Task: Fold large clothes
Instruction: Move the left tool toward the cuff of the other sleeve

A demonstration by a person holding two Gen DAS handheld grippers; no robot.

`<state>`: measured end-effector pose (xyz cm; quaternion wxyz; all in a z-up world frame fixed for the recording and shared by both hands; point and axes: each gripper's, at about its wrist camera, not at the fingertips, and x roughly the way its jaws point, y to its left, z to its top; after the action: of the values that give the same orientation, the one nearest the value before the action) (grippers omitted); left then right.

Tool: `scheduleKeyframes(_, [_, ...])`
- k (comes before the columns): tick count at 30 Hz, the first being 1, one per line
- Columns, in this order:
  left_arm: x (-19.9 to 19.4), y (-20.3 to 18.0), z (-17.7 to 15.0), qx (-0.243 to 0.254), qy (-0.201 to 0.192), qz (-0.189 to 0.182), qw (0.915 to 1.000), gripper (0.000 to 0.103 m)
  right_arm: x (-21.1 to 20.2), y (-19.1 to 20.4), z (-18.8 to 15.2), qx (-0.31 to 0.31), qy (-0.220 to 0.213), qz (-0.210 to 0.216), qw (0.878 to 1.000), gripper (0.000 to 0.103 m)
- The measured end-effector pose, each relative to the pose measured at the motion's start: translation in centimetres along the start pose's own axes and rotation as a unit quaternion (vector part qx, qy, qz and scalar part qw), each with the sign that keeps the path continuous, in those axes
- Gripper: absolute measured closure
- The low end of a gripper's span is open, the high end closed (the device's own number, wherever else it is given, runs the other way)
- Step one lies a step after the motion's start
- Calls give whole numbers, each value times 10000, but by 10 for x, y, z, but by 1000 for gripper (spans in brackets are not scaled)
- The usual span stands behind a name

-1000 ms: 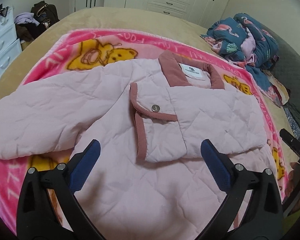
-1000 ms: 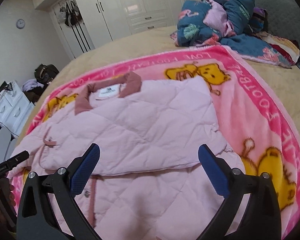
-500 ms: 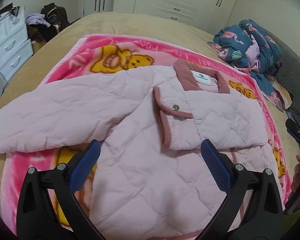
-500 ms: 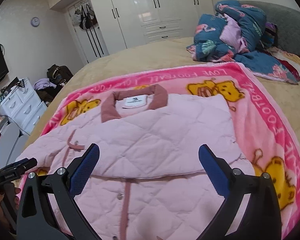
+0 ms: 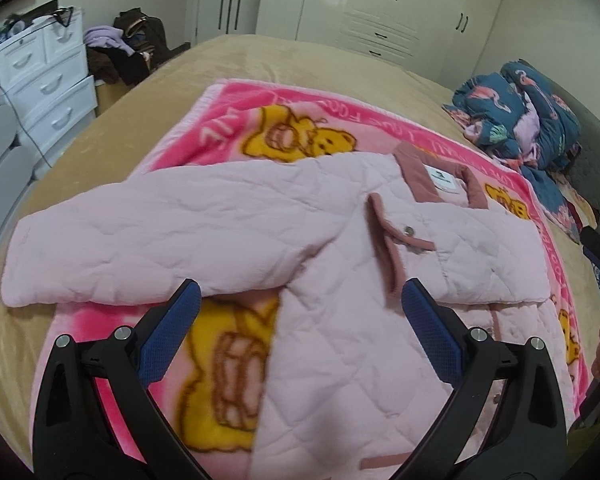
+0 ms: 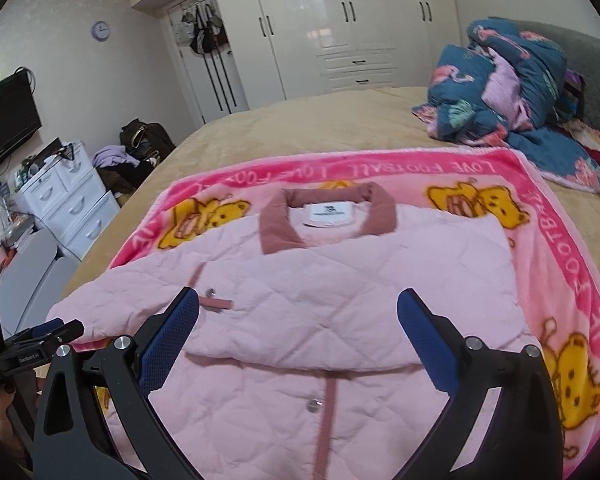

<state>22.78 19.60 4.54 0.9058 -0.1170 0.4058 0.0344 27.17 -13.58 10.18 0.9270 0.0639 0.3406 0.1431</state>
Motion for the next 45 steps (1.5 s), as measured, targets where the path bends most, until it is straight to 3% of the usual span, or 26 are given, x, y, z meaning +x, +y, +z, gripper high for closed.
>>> scheduleKeyframes(9, [-9,45,3,-107,-186,421,9989,9,16,59,9,-156,16,209,9997,4])
scheduleKeyframes(26, [3,113,-4,-854,-185,744,9934,9,55,135,4,-697,253,519,9959,4])
scheduleKeyframes(45, [16,193,-23,-1938,-26,1129,9745,9,104,221,-22,-1351,637,1034,9834,4])
